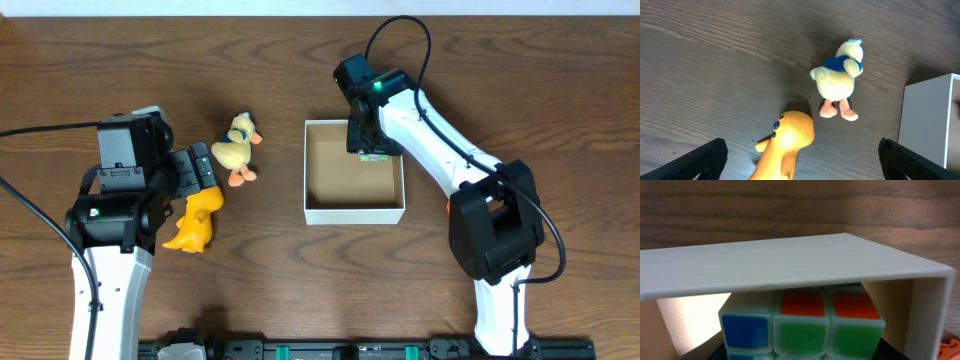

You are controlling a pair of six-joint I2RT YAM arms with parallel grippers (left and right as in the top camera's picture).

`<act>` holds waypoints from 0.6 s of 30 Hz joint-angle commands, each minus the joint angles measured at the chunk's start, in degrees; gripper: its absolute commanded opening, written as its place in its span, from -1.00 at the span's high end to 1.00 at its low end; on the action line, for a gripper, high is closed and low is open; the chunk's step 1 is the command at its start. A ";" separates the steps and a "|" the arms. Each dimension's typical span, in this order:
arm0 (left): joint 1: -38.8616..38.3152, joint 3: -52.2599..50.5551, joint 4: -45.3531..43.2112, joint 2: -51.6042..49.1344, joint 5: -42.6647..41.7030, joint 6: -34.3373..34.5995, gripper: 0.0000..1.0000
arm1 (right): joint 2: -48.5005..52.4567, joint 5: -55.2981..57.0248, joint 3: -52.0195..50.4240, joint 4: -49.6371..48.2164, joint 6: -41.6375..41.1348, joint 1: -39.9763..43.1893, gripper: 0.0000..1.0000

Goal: Pack container
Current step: 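Lift the Rubik's cube and carry it left over the white box, then lower the cube into the box and open the right gripper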

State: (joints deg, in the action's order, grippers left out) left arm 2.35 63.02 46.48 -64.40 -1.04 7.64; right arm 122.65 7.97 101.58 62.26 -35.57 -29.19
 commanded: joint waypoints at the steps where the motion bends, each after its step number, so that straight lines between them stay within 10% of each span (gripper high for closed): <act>1: -0.13 1.27 0.17 -0.02 0.66 -0.50 -0.96 | 0.72 0.63 -1.55 -0.52 -0.76 -0.11 0.97; 7: -0.13 1.27 0.20 -0.02 0.68 -0.50 -0.96 | 0.76 0.61 -4.37 -2.23 -0.76 -0.11 0.92; 18: -0.13 1.27 0.20 -0.02 0.68 -0.50 -0.96 | 0.79 0.61 -4.72 -2.64 -0.52 -0.09 0.15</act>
State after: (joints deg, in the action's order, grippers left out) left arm 2.35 63.02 46.48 -64.40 -1.04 7.64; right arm 122.89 7.94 97.21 59.72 -35.57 -29.19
